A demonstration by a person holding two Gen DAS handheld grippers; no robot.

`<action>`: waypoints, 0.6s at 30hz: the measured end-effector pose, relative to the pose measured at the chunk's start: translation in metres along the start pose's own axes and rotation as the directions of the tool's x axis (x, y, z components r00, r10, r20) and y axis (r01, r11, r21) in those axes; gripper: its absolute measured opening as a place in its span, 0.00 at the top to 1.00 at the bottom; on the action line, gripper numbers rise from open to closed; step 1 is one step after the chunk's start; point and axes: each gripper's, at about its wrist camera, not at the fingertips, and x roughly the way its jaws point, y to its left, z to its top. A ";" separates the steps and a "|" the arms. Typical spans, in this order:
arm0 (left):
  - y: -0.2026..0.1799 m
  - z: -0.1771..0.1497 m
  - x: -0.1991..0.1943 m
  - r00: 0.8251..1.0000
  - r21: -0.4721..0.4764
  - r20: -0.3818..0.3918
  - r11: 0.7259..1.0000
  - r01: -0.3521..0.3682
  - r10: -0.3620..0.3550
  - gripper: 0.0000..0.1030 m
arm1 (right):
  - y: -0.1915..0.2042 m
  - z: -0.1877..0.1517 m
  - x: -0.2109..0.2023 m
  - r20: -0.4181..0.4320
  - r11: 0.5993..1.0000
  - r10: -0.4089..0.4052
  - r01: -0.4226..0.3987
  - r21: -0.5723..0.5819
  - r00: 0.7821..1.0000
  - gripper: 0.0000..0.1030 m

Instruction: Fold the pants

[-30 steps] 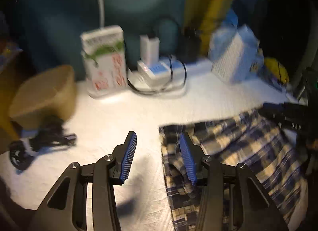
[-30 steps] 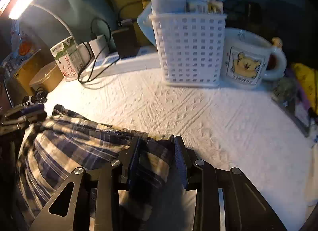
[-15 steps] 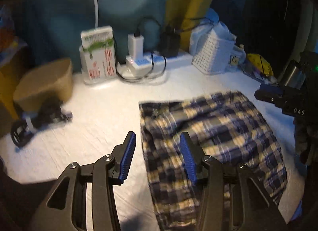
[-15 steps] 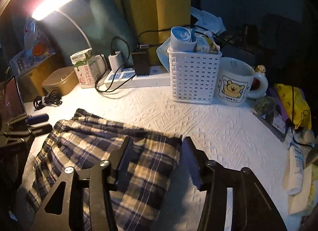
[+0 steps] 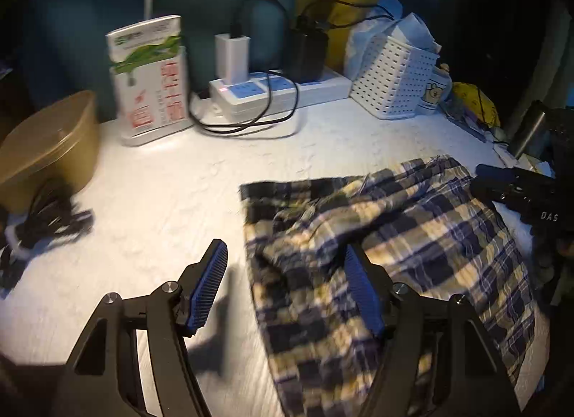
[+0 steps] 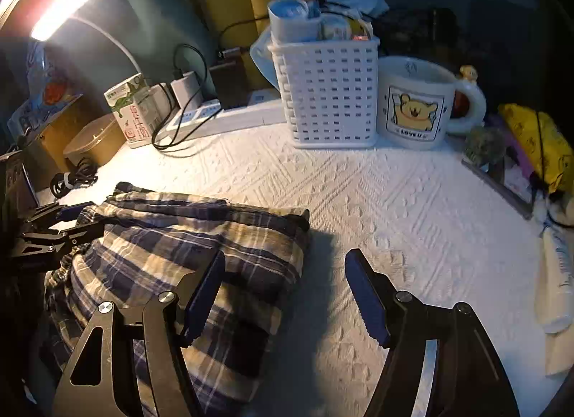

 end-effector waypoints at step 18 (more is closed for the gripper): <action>-0.008 0.006 0.015 0.996 0.014 -0.003 0.996 0.085 -0.085 0.68 | 0.008 -0.001 0.031 -0.021 0.990 0.134 -0.135 -0.033 0.991 0.43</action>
